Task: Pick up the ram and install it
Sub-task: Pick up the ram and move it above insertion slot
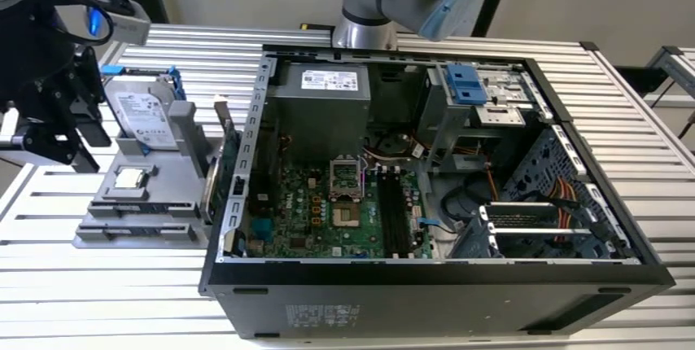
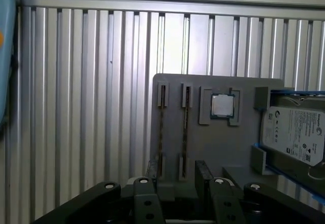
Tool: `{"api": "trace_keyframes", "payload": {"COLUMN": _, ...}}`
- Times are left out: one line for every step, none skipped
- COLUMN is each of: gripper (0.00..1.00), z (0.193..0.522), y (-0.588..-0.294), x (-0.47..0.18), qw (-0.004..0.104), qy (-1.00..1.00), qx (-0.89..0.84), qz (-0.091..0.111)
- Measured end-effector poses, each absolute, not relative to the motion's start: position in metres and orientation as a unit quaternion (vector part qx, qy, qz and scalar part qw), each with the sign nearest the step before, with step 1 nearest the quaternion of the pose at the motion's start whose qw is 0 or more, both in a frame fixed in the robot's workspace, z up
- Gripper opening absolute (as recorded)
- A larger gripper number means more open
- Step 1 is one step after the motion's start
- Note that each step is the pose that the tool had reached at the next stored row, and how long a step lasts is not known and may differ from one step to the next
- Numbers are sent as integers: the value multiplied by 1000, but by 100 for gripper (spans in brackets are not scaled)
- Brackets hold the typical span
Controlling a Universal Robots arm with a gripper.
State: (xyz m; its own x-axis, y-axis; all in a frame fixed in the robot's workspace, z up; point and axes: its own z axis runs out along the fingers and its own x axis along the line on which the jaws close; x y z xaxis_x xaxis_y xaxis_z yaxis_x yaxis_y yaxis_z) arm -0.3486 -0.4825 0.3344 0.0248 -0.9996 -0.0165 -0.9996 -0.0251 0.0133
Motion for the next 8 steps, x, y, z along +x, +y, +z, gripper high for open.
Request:
{"api": "trace_keyframes", "payload": {"gripper": 100, "z": 334, "y": -482, "x": -349, "qw": 1, "qy": 698, "qx": -716, "qz": 11}}
{"api": "trace_keyframes", "payload": {"gripper": 100, "z": 333, "y": -482, "x": -349, "qw": 1, "qy": 698, "qx": -716, "qz": 11}}
{"api": "trace_keyframes", "payload": {"gripper": 100, "z": 333, "y": -482, "x": -349, "qw": 1, "qy": 698, "qx": -716, "qz": 11}}
{"api": "trace_keyframes", "payload": {"gripper": 100, "z": 332, "y": -483, "x": -349, "qw": 1, "qy": 698, "qx": -716, "qz": 11}}
{"api": "trace_keyframes", "payload": {"gripper": 100, "z": 332, "y": -483, "x": -349, "qw": 1, "qy": 698, "qx": -716, "qz": 11}}
{"api": "trace_keyframes", "payload": {"gripper": 100, "z": 331, "y": -482, "x": -349, "qw": 1, "qy": 698, "qx": -716, "qz": 11}}
{"api": "trace_keyframes", "payload": {"gripper": 100, "z": 331, "y": -483, "x": -349, "qw": 1, "qy": 698, "qx": -716, "qz": 11}}
{"api": "trace_keyframes", "payload": {"gripper": 100, "z": 330, "y": -482, "x": -349, "qw": 1, "qy": 698, "qx": -716, "qz": 11}}
